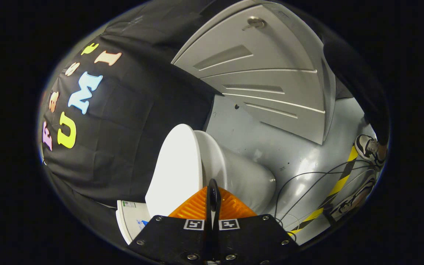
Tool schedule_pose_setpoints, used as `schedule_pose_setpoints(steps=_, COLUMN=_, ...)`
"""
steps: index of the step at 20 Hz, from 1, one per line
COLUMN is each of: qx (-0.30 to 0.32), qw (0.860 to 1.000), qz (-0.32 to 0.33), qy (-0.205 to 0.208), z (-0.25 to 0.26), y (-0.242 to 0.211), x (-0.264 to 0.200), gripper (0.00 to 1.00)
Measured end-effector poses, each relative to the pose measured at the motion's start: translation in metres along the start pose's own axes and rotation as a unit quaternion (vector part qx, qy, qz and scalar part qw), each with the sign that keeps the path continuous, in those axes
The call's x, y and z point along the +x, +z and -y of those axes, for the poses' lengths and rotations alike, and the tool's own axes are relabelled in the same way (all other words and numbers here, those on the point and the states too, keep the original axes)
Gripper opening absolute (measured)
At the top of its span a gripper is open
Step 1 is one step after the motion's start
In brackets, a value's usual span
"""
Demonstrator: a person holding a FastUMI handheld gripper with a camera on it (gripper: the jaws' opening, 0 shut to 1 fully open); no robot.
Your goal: Open the toilet lid.
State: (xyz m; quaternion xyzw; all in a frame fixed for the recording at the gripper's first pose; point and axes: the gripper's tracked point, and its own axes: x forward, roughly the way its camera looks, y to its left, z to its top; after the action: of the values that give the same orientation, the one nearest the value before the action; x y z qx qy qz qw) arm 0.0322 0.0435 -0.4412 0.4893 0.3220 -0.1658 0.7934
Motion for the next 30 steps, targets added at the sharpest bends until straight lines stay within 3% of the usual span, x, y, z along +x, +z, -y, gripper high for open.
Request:
schedule_pose_setpoints(steps=7, qx=-0.091, qw=0.996, qz=0.021, qy=-0.015, z=-0.043, y=0.011, x=-0.032, gripper=0.00)
schedule_pose_setpoints(steps=15, qx=-0.202, qw=0.978, qz=0.058, qy=-0.008, z=-0.110, y=0.015, x=-0.076, gripper=0.00)
schedule_pose_setpoints(steps=22, qx=-0.318, qw=0.942, qz=0.105, qy=0.014, z=-0.189, y=-0.005, x=-0.124, gripper=0.00)
schedule_pose_setpoints(steps=27, qx=-0.365, qw=0.923, qz=0.118, qy=0.024, z=-0.222, y=-0.019, x=-0.141, gripper=0.00)
schedule_pose_setpoints(steps=30, qx=-0.408, qw=0.904, qz=0.128, qy=0.023, z=-0.237, y=-0.026, x=-0.148, gripper=0.00)
